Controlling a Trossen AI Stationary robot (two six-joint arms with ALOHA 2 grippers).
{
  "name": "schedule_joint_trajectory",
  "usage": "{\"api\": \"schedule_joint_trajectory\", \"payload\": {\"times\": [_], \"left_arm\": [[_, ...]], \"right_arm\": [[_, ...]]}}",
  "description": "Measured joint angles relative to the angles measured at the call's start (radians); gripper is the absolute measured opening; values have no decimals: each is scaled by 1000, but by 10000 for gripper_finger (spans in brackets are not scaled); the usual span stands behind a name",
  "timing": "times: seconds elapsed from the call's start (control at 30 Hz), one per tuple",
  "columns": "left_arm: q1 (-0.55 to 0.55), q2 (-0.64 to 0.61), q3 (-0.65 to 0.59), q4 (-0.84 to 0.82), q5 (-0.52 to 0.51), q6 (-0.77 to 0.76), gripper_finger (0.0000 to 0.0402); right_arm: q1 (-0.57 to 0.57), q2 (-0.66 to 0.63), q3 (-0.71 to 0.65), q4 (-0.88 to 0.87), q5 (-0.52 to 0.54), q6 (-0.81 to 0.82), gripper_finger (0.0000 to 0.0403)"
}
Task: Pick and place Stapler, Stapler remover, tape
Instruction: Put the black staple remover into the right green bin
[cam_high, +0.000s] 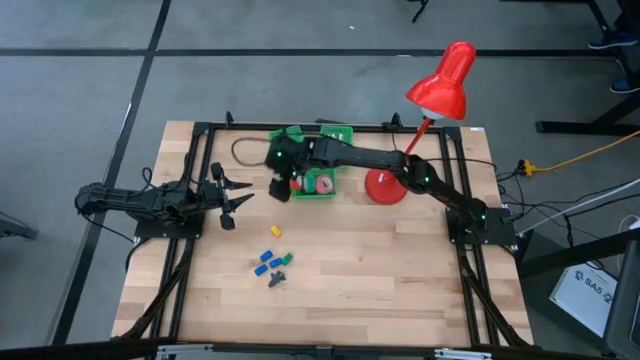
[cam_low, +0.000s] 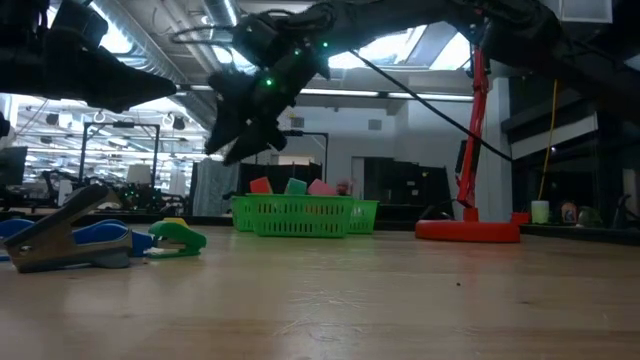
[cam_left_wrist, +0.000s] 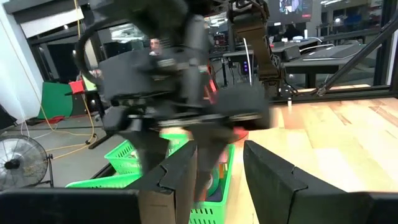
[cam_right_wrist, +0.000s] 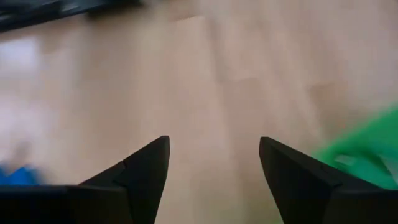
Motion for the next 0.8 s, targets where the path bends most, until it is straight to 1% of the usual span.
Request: {"api": "schedule_joint_trajectory", "payload": {"times": [0.13, 0.27, 0.63, 0.8], "left_arm": [[0, 0, 0, 0, 0, 0, 127], [0, 0, 0, 0, 0, 0, 127], [0, 0, 0, 0, 0, 0, 127], [0, 0, 0, 0, 0, 0, 127]], "right_arm": [[58, 0, 0, -4, -86, -76, 253], [127, 0, 0, -7, -139, -168, 253], [294, 0, 0, -7, -144, -391, 253], [344, 0, 0, -6, -85, -428, 253]]}}
